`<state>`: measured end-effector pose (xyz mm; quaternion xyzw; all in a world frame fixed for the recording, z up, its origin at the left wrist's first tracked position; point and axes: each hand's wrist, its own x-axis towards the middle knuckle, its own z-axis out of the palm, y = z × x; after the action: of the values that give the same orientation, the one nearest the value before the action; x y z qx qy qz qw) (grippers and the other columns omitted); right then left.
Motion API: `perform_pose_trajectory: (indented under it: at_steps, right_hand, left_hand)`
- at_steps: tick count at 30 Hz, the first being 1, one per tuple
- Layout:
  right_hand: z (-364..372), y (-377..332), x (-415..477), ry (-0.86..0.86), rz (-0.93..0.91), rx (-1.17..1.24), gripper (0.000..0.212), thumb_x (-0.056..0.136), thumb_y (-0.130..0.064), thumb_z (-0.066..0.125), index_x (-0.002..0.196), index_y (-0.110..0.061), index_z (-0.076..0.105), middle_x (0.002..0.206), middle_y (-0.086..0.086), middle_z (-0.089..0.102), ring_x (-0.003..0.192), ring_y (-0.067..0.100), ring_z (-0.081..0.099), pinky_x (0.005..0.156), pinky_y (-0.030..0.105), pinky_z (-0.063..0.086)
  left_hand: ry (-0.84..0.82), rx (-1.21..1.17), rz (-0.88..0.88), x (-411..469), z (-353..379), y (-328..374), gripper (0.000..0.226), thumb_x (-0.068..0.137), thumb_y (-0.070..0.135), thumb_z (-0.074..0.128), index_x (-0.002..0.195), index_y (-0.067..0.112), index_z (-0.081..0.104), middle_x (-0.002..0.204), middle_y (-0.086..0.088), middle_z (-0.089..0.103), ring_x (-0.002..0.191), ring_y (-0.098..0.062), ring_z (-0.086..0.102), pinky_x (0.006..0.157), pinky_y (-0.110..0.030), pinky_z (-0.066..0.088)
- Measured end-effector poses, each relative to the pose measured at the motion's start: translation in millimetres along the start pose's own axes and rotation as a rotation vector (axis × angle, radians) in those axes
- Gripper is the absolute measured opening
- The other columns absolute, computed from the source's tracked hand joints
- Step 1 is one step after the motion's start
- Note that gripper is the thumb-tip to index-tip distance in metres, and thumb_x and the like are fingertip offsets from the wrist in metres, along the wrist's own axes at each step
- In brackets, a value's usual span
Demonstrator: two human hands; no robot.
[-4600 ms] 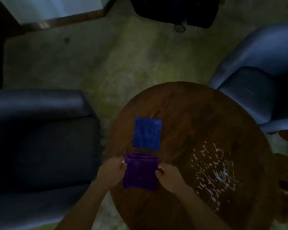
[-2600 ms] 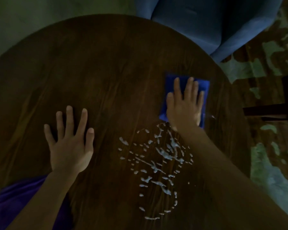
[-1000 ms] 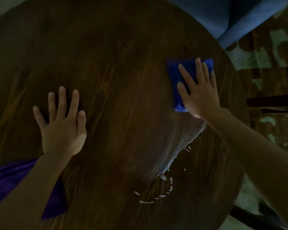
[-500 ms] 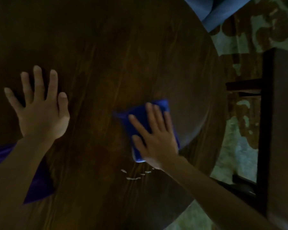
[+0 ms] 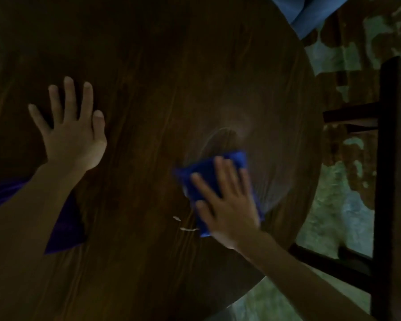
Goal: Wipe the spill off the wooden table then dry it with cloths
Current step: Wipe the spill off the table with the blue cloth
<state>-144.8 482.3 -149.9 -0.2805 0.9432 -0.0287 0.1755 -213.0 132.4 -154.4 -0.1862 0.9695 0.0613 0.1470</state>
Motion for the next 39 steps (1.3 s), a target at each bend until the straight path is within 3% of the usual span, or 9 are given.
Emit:
perform_pose_trajectory:
  at_steps: [3,8,12,16,19,26,28,33,39]
  right_hand:
    - [-20,-4,68,0.071,-0.237,0.067,0.058,0.109,-0.056,0.022,0.164,-0.042,0.01,0.174,0.01,-0.004,0.16,0.031,-0.004,0.128,0.056,0.0]
    - [-55,104,128,0.165,0.243,0.01,0.063,0.105,-0.062,0.007,0.165,-0.041,0.006,0.174,0.013,-0.003,0.16,0.033,-0.001,0.127,0.059,0.009]
    - [-23,99,25,0.134,0.245,-0.023,0.062,0.107,-0.058,0.008,0.165,-0.037,0.004,0.173,0.013,-0.008,0.16,0.034,-0.007,0.127,0.06,0.011]
    - [16,6,-49,-0.003,-0.149,-0.07,0.061,0.108,-0.058,0.023,0.165,-0.04,0.009,0.173,0.013,-0.008,0.16,0.035,-0.004,0.127,0.059,0.001]
    - [3,-14,9,0.005,-0.45,-0.014,0.061,0.108,-0.058,0.027,0.164,-0.045,0.005,0.174,0.009,-0.004,0.16,0.032,-0.003,0.128,0.054,-0.006]
    - [-36,77,118,0.209,0.334,0.06,0.063,0.106,-0.06,0.014,0.165,-0.039,0.004,0.174,0.014,-0.003,0.16,0.035,-0.002,0.126,0.061,0.008]
    - [-26,48,88,0.215,0.196,0.025,0.061,0.107,-0.059,0.017,0.164,-0.04,0.009,0.174,0.011,0.001,0.16,0.033,-0.001,0.127,0.059,0.008]
    - [10,10,-32,-0.085,-0.561,-0.099,0.062,0.108,-0.062,0.024,0.163,-0.046,0.002,0.174,0.003,-0.006,0.161,0.025,-0.009,0.128,0.048,-0.006]
    - [-8,22,23,0.022,-0.277,-0.11,0.067,0.109,-0.059,0.016,0.166,-0.027,0.008,0.174,0.013,0.0,0.16,0.029,0.001,0.128,0.051,0.006]
  left_hand:
    - [0.042,-0.034,-0.012,-14,-9,6,0.065,0.1,0.057,0.003,0.158,0.028,-0.008,0.169,-0.005,-0.007,0.155,-0.027,-0.009,0.12,-0.064,-0.003]
    - [0.076,-0.259,-0.025,-116,3,26,0.067,0.103,0.053,0.013,0.159,0.022,-0.004,0.169,-0.003,-0.005,0.155,-0.022,-0.005,0.125,-0.051,0.006]
    - [-0.02,-0.241,0.079,-194,46,26,0.068,0.103,0.052,0.017,0.16,0.019,-0.002,0.169,-0.002,-0.006,0.156,-0.019,-0.007,0.126,-0.047,0.008]
    - [-0.021,-0.09,0.066,-219,71,27,0.069,0.102,0.048,0.02,0.158,0.008,0.016,0.167,-0.013,0.013,0.155,-0.029,0.008,0.123,-0.055,0.013]
    - [0.019,-0.058,0.05,-220,73,26,0.068,0.102,0.046,0.021,0.158,0.007,0.02,0.166,-0.013,0.017,0.154,-0.03,0.013,0.123,-0.054,0.011]
    - [0.017,-0.027,0.04,-250,85,17,0.07,0.101,0.051,0.019,0.158,0.011,0.015,0.168,-0.013,0.01,0.156,-0.028,0.003,0.125,-0.047,0.004]
    - [0.005,-0.021,0.041,-249,85,16,0.07,0.101,0.052,0.018,0.159,0.011,0.013,0.168,-0.012,0.007,0.156,-0.026,0.0,0.125,-0.044,-0.001]
    - [0.002,-0.025,0.035,-249,85,15,0.07,0.101,0.051,0.018,0.159,0.011,0.012,0.169,-0.01,0.004,0.156,-0.025,-0.001,0.125,-0.043,-0.001]
    - [-0.009,-0.018,0.023,-249,82,17,0.07,0.102,0.051,0.02,0.159,0.012,0.01,0.169,-0.01,0.002,0.156,-0.024,-0.005,0.125,-0.047,0.003]
